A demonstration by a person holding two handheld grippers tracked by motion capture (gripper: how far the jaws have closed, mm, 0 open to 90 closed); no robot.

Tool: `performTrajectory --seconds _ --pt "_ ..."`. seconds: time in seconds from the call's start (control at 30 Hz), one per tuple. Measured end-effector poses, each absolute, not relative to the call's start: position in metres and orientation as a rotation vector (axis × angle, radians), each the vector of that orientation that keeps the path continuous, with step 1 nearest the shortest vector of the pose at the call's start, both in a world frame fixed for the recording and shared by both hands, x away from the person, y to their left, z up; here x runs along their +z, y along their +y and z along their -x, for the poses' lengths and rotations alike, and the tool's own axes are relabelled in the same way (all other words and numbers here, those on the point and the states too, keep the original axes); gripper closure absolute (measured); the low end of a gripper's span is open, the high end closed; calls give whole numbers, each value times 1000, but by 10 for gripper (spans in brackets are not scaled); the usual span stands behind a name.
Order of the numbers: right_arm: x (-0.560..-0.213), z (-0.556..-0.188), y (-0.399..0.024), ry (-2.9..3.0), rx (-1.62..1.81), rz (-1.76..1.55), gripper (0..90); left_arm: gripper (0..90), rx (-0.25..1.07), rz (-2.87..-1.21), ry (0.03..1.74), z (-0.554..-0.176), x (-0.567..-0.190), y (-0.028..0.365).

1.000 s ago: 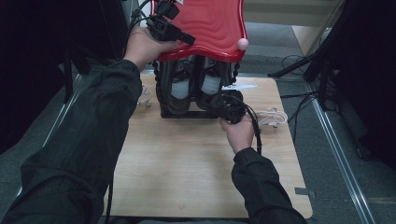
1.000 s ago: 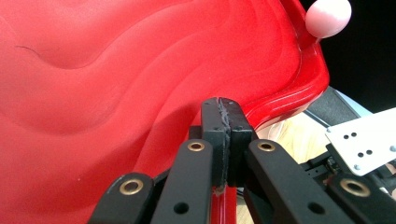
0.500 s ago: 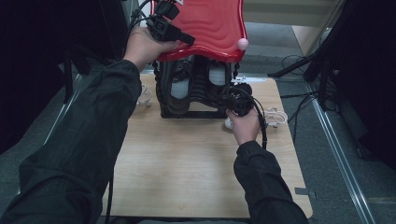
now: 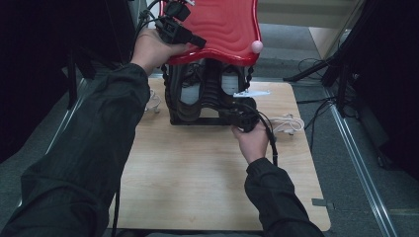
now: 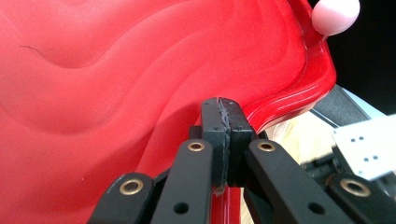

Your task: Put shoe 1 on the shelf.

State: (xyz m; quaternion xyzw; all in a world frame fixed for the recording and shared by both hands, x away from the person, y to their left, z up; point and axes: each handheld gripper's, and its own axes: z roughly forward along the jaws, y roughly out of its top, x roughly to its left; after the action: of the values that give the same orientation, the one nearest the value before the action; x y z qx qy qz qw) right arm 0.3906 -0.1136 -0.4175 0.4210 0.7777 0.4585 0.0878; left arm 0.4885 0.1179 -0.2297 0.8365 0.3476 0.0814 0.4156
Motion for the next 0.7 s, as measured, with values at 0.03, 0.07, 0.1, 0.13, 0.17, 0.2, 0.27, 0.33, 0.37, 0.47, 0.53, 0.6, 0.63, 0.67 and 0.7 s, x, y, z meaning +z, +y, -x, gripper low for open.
performTrajectory --seconds 0.03,0.07,0.1,0.13,0.17,0.2,0.27,0.33,0.37,0.47,0.53,0.6,0.63,0.67,0.7 --pt "-417 -389 -109 2323 1379 -1238 900 900 205 -2101 873 -489 -230 118" --pt "-416 -387 -104 2331 1391 -1221 900 900 206 -2102 872 -489 -230 118" --pt "-415 -384 -100 2341 1398 -1216 900 900 207 -2102 871 -489 -230 118" --pt "-415 -383 -95 2349 1415 -1200 900 900 210 -2100 871 -489 -230 118" --pt "-414 -381 -90 2360 1428 -1194 900 900 209 -2100 872 -489 -230 118" --pt "-414 -380 -85 2367 1435 -1180 900 900 210 -2100 872 -488 -230 118" --pt "-414 -377 -76 2386 1444 -1160 900 900 208 -2099 873 -488 -230 118" --pt "-416 -376 -68 2400 1451 -1139 900 900 208 -2098 873 -488 -230 118" --pt "-416 -375 -65 2415 1453 -1134 900 900 209 -2098 872 -488 -230 118" --pt "-421 -374 -55 2463 1450 -1101 894 900 210 -2098 874 -488 -230 118" --pt "-423 -375 -50 2482 1430 -1090 900 900 210 -2098 877 -488 -230 117" --pt "-423 -376 -46 2482 1442 -1082 900 900 209 -2097 878 -488 -230 117" --pt "-422 -377 -45 2483 1447 -1087 900 900 208 -2098 878 -488 -230 117" --pt "-422 -379 -45 2481 1453 -1095 900 900 207 -2099 879 -488 -230 117" --pt "-422 -381 -44 2477 1453 -1099 900 900 208 -2098 879 -488 -230 117"
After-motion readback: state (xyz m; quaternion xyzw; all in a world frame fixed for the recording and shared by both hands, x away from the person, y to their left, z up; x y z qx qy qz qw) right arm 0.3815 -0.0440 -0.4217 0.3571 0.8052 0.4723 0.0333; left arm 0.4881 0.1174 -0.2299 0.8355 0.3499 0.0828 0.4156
